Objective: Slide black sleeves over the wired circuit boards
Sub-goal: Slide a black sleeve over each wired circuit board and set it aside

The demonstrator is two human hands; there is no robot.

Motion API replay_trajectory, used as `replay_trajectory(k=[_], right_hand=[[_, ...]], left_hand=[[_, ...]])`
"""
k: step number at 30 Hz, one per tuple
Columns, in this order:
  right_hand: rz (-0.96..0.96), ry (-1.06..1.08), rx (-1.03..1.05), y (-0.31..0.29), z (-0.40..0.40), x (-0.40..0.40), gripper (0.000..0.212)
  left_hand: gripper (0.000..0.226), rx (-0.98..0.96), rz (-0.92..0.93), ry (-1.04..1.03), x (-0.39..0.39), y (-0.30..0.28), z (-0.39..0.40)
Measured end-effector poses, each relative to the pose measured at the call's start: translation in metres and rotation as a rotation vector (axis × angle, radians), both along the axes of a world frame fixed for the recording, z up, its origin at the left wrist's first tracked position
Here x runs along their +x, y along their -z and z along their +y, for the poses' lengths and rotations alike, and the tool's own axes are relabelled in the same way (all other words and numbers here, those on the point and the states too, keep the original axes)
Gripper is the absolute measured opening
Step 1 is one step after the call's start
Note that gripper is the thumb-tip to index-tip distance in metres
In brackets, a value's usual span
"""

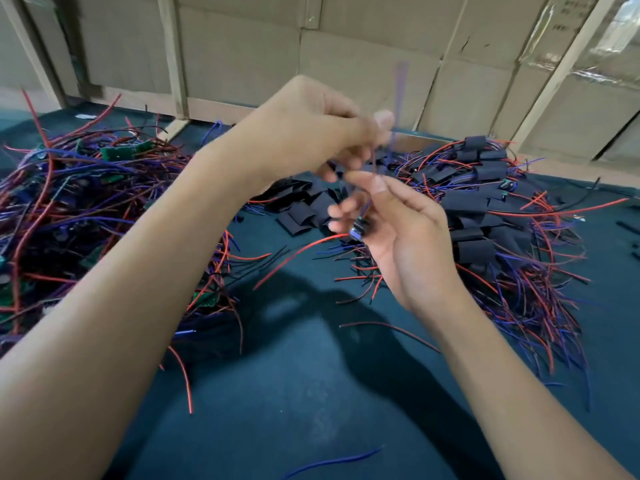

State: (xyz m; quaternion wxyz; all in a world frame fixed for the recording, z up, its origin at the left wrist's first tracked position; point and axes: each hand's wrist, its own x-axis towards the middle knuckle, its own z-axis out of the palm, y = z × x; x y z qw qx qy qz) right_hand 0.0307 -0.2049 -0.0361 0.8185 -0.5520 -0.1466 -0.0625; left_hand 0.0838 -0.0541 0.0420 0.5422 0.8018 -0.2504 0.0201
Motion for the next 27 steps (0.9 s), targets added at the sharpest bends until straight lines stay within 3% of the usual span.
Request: replay_trajectory(k=[4, 6, 8, 15, 18, 23, 27], right_hand=[[0.189, 0.122, 0.016, -0.003, -0.007, 0.005, 0.029], [0.233, 0.135, -0.001, -0.004, -0.010, 0.006, 0.034], [0.218, 0.142, -0.037, -0.004, -0.012, 0.006, 0.038], [0.162, 0.257, -0.183, 0.000, -0.012, 0.007, 0.029], [0.227, 0.300, -0.233, 0.004, -0.010, 0.009, 0.034], [0.202, 0.372, -0.462, 0.009, -0.014, 0.009, 0.019], [0.140, 0.459, -0.581, 0.008, -0.017, 0.009, 0.033]], left_hand=[[0.062, 0.423, -0.024, -0.309, 0.033, 0.029, 0.025], [0.052, 0.662, -0.043, -0.282, 0.048, 0.051, 0.035], [0.034, 0.783, -0.019, -0.186, 0.055, 0.071, 0.038], [0.057, 0.828, -0.023, -0.062, 0.074, 0.103, 0.040], [0.055, 0.861, -0.014, -0.028, 0.077, 0.103, 0.039], [0.055, 0.946, -0.090, -0.093, 0.078, 0.104, 0.036], [0.045, 0.934, -0.150, -0.131, 0.071, 0.096, 0.041]])
